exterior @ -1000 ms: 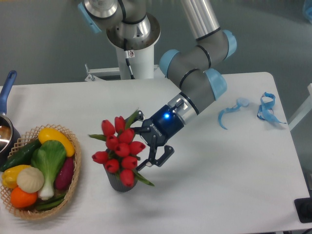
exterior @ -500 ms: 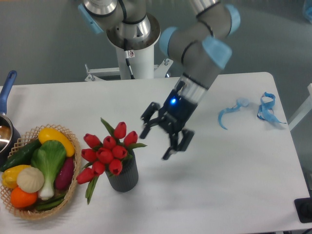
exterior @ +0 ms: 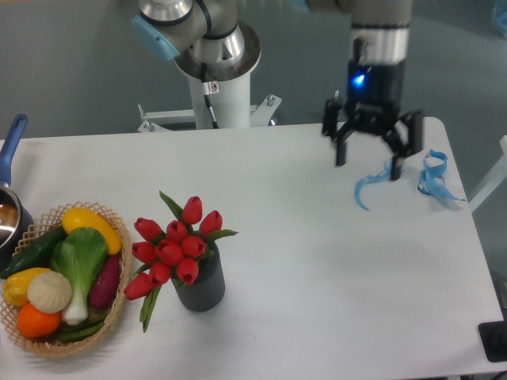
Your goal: Insert the flowers into the vase
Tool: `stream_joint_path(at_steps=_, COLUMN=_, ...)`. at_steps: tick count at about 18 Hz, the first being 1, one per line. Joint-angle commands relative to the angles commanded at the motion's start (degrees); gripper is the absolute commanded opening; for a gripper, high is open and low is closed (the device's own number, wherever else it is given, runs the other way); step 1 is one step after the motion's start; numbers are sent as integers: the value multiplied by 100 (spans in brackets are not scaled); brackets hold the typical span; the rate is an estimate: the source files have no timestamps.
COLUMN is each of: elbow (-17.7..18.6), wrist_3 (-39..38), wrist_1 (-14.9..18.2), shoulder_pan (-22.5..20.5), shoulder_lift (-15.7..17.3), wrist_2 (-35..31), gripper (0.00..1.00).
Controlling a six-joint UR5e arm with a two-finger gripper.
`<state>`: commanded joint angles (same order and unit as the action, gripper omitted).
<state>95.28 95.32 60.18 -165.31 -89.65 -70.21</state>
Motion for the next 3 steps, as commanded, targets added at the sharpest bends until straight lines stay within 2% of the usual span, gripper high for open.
stream_joint_path(at_steps=3, elbow=-9, wrist_3=995, wrist_1=379, shoulder_pan=-167, shoulder_lift=97, wrist_2=-326, gripper=100)
